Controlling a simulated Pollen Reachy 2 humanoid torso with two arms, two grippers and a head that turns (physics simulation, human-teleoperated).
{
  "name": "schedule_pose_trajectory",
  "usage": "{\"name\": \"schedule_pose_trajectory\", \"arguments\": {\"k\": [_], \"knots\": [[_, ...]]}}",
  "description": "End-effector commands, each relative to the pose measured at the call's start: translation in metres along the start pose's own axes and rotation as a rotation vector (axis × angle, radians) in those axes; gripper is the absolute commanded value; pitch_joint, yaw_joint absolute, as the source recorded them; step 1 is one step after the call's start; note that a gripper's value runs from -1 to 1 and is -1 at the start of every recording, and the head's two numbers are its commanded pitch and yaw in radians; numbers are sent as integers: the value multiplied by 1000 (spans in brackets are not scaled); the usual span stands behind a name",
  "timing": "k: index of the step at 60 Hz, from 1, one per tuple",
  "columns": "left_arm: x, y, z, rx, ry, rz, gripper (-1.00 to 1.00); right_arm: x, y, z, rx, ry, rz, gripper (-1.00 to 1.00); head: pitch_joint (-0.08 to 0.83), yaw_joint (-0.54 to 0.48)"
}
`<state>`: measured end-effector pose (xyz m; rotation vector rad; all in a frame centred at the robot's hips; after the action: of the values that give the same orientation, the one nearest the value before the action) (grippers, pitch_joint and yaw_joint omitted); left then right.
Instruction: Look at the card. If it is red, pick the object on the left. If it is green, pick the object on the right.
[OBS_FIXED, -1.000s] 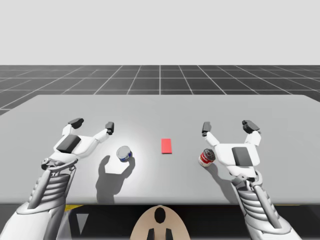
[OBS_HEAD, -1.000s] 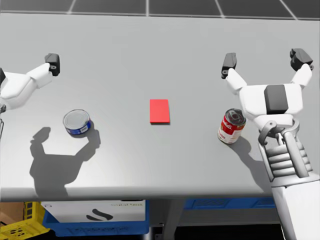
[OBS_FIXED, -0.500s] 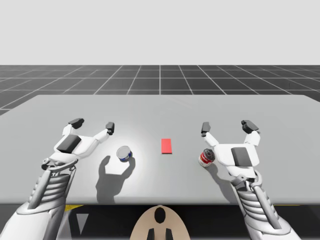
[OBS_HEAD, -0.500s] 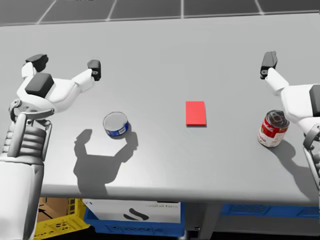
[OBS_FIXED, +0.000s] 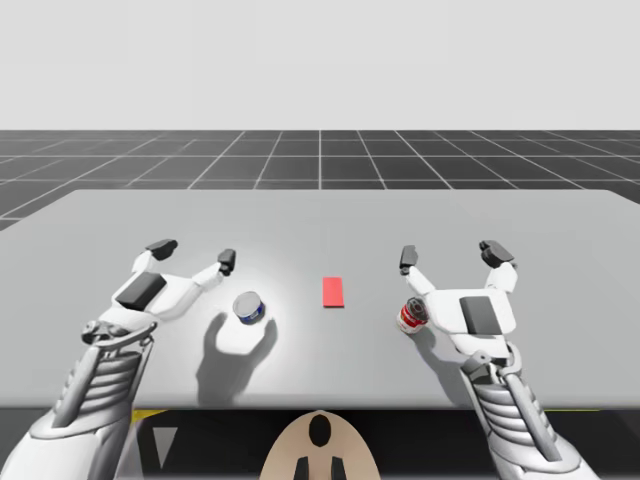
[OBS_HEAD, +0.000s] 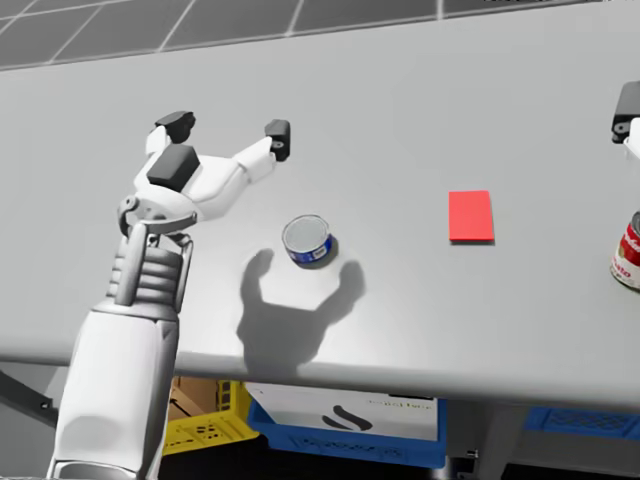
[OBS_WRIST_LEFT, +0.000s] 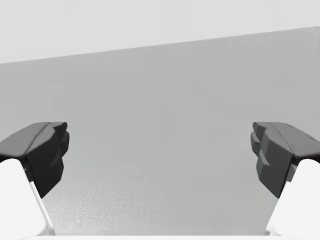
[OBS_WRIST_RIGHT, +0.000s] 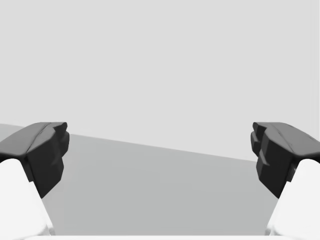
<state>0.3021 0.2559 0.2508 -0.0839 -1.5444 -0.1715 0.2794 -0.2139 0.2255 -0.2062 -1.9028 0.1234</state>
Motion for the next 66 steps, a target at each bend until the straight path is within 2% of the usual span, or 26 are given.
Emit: {"name": "schedule_pose_trajectory", "arguments": {"k": [1,6,15,23,25,29,34,38,47,56,66], "knots": [[18,-14,16,-85,-1,44,-1000,-3,5,2,-3,9,-19,-1000,722,244],[25,-19,31,-99,11,41,-1000,-4,6,2,0,14,-20,-1000,718,249],[25,-23,66,-139,108,36,-1000,-8,9,2,11,26,-18,-1000,716,261],[10,-27,90,-156,168,2,-1000,-10,10,2,15,31,-18,-1000,715,269],[3,-26,94,-157,182,-17,-1000,-10,10,2,15,33,-20,-1000,715,272],[-8,-25,97,-157,215,-11,-1000,-10,10,2,13,32,-20,-1000,715,274],[-21,-25,96,-166,250,8,-1000,-9,10,2,9,29,-20,-1000,716,277],[-31,-26,91,-168,268,7,-1000,-8,9,2,6,26,-21,-1000,714,282],[-50,-34,76,-171,325,-14,-1000,-8,8,2,5,27,-21,-1000,709,287],[-62,-38,56,-164,357,0,-1000,-9,8,2,7,28,-20,-1000,710,290],[-73,-45,35,-156,389,-21,-1000,-8,8,2,6,26,-18,-1000,709,282]]}}
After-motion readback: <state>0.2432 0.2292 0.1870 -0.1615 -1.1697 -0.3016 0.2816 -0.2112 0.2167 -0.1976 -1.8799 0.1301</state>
